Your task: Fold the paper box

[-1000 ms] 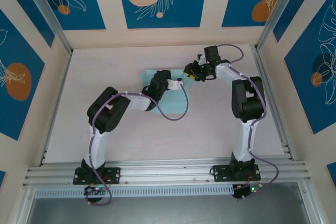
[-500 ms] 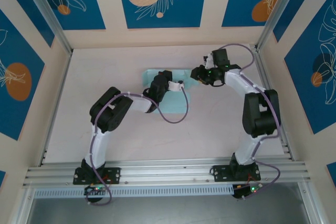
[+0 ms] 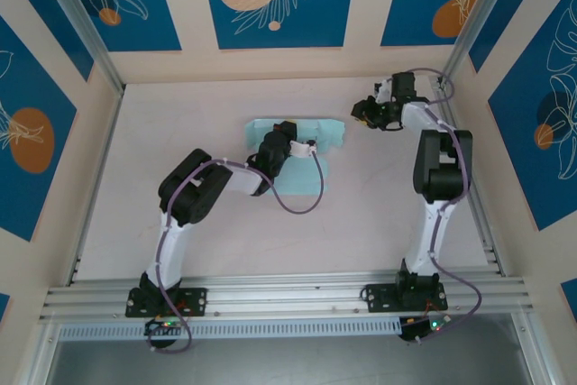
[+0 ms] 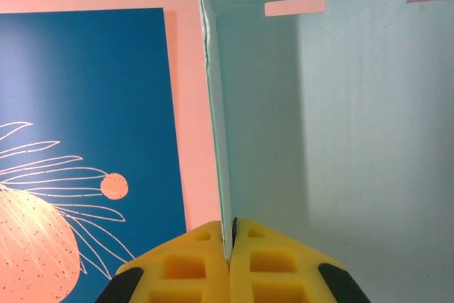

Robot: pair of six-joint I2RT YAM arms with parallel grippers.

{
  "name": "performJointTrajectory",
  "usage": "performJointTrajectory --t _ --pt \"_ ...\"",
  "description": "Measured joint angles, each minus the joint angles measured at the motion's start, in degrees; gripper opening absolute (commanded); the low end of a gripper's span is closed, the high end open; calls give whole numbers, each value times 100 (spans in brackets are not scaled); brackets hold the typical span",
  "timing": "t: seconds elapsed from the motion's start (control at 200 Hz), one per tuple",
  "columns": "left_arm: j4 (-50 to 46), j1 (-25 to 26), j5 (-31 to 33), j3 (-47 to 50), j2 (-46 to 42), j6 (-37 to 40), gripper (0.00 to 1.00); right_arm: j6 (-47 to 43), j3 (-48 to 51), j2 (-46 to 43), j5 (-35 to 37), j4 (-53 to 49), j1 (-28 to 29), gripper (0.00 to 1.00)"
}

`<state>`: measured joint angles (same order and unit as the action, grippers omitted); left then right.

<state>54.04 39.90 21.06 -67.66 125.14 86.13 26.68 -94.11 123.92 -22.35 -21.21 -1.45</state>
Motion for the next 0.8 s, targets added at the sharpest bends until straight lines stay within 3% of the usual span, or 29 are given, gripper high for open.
performJointTrajectory --t 0.215,0.615,0.8 --pt "-2 0 2 0 0 0 0 -114 -188 542 -317 -195 271 26" --pt "63 0 39 -96 120 -4 0 -466 1071 -319 -649 293 511 28" --pt "61 -2 66 -129 149 -11 0 -610 1174 -435 -621 437 562 28"
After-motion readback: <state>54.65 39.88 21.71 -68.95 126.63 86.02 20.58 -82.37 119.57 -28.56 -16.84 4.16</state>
